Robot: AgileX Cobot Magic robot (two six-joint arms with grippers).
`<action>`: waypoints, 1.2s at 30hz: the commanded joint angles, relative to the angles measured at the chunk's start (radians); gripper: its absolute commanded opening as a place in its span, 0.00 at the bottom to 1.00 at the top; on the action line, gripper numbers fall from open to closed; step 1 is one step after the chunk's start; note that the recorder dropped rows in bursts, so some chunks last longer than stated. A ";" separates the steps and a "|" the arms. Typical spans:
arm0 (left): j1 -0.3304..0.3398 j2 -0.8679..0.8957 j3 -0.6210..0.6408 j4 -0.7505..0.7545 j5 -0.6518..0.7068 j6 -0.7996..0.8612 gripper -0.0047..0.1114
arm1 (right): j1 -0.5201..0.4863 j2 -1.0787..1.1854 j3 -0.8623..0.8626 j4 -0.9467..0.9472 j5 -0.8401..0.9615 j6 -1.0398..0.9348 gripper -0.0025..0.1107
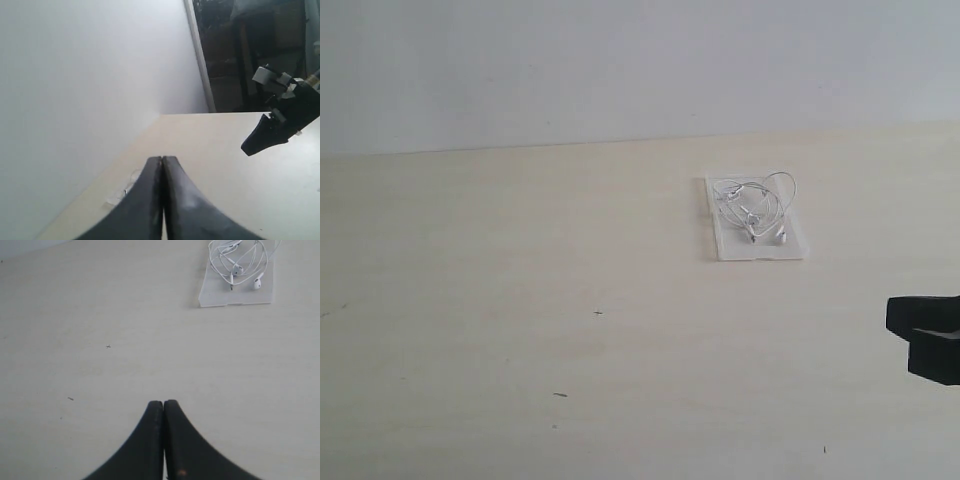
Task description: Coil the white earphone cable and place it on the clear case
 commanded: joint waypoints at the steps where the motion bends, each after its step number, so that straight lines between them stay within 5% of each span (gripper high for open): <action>1: -0.001 -0.110 0.002 -0.011 0.007 0.011 0.04 | -0.004 -0.005 0.005 0.000 -0.001 -0.002 0.02; 8: -0.045 -0.273 0.021 0.014 0.110 0.003 0.04 | -0.004 -0.005 0.005 0.000 -0.001 -0.002 0.02; 19: -0.100 -0.404 0.443 0.005 0.903 -0.188 0.04 | -0.004 -0.005 0.005 0.000 -0.001 -0.002 0.02; 24: -0.102 -0.472 0.605 0.009 1.019 -0.183 0.04 | -0.004 -0.005 0.005 0.000 -0.001 -0.002 0.02; 36: -0.102 -0.472 0.494 -0.020 1.042 -0.142 0.04 | -0.004 -0.005 0.005 0.000 -0.001 -0.002 0.02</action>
